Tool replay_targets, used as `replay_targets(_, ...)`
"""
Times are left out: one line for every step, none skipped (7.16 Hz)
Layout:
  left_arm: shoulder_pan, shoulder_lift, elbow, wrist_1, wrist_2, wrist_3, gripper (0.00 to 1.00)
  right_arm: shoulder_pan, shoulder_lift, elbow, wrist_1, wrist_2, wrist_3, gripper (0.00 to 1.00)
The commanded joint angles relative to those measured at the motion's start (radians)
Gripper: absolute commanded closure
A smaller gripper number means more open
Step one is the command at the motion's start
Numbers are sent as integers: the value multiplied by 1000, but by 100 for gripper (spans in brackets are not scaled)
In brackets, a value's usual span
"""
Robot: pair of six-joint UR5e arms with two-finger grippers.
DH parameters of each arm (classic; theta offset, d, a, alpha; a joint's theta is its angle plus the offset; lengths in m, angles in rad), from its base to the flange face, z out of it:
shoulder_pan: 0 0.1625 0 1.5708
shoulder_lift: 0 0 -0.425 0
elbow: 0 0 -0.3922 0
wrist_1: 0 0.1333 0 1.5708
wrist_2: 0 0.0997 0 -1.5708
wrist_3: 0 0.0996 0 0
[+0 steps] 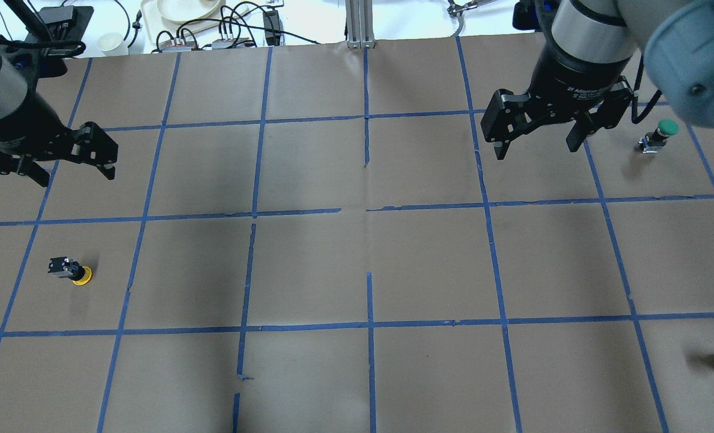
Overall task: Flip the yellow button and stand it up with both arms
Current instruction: 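Move the left gripper down over the yellow-capped button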
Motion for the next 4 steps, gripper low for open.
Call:
replay_targets(185,-46,-20,19,-66,208,1,0,0,0,2,0,1,0)
replay_targets(237,-69,-40,34,-91,257,1,0,1,0,2,0,-1,0)
replay_targets(269,-103,-84,132,-104,346,1,0,0,0,2,0,-1,0)
replay_targets(330,-119,-167,222,-103,427,1,0,0,0,2,0,-1,0)
